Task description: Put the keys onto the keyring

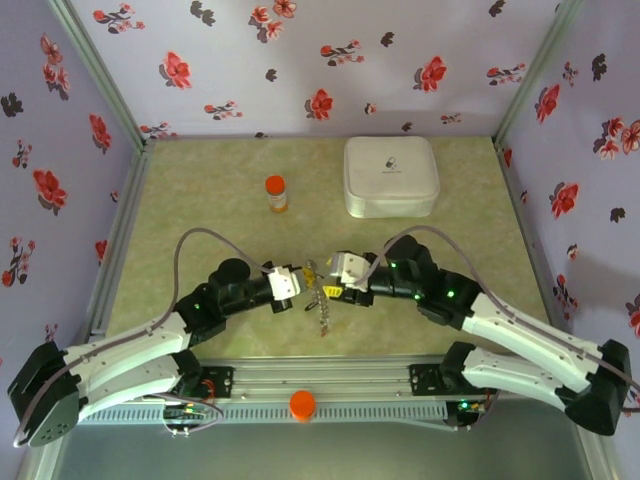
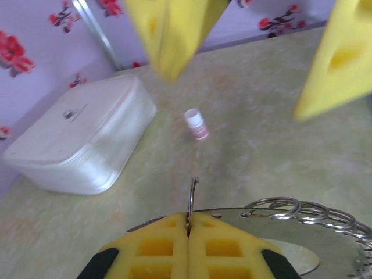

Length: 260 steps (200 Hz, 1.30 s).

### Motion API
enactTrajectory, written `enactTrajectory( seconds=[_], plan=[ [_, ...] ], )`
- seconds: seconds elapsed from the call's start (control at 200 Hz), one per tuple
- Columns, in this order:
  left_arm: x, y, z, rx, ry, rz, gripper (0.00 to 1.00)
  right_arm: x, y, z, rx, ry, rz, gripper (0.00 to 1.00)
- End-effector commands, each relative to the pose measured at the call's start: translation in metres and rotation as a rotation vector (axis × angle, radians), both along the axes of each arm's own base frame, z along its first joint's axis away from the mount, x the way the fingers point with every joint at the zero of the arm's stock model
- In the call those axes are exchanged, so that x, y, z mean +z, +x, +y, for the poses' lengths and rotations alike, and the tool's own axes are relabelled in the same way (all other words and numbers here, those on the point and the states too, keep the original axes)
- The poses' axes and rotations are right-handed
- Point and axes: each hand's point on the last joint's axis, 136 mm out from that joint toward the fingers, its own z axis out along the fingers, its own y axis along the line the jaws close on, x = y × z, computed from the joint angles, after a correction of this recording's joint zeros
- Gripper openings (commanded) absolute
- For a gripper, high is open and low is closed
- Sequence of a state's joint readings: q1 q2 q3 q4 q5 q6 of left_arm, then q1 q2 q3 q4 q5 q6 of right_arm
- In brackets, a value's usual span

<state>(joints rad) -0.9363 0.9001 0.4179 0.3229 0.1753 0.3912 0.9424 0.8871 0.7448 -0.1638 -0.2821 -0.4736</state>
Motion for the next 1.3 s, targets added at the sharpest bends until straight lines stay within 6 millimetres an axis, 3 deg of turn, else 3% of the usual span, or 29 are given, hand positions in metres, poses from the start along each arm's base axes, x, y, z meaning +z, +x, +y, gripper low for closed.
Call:
enactTrajectory(
  seconds=[0.0, 0.22, 0.365, 0.445, 0.6, 0.775, 1.085, 1.295],
  plan=[
    [0.035, 0.029, 0.018, 0.218, -0.132, -0.009, 0.00, 0.014, 0.022, -0.011, -0.185, 0.102, 0.060, 0.51],
    [0.051, 0.072, 0.079, 0.638, -0.262, 0.003, 0.00, 0.006, 0.015, 0.001, -0.162, 0.131, 0.209, 0.49],
    [0.062, 0.083, 0.121, 0.836, -0.327, 0.019, 0.00, -0.005, 0.011, 0.016, -0.129, 0.113, 0.286, 0.48],
    [0.054, 0.088, 0.143, 0.917, -0.308, 0.065, 0.00, -0.016, 0.012, 0.028, -0.119, 0.101, 0.345, 0.48],
    [0.037, 0.098, 0.198, 1.141, -0.346, 0.165, 0.00, -0.043, 0.022, 0.063, -0.115, 0.065, 0.457, 0.44],
    [0.028, 0.101, 0.244, 1.324, -0.373, 0.209, 0.00, -0.083, 0.026, 0.124, -0.115, -0.018, 0.637, 0.38],
    [0.024, 0.091, 0.283, 1.473, -0.434, 0.209, 0.00, -0.170, 0.003, 0.197, -0.044, -0.250, 0.589, 0.45],
    [0.024, 0.089, 0.286, 1.479, -0.459, 0.213, 0.00, -0.196, 0.011, 0.233, -0.024, -0.274, 0.539, 0.48]
  ],
)
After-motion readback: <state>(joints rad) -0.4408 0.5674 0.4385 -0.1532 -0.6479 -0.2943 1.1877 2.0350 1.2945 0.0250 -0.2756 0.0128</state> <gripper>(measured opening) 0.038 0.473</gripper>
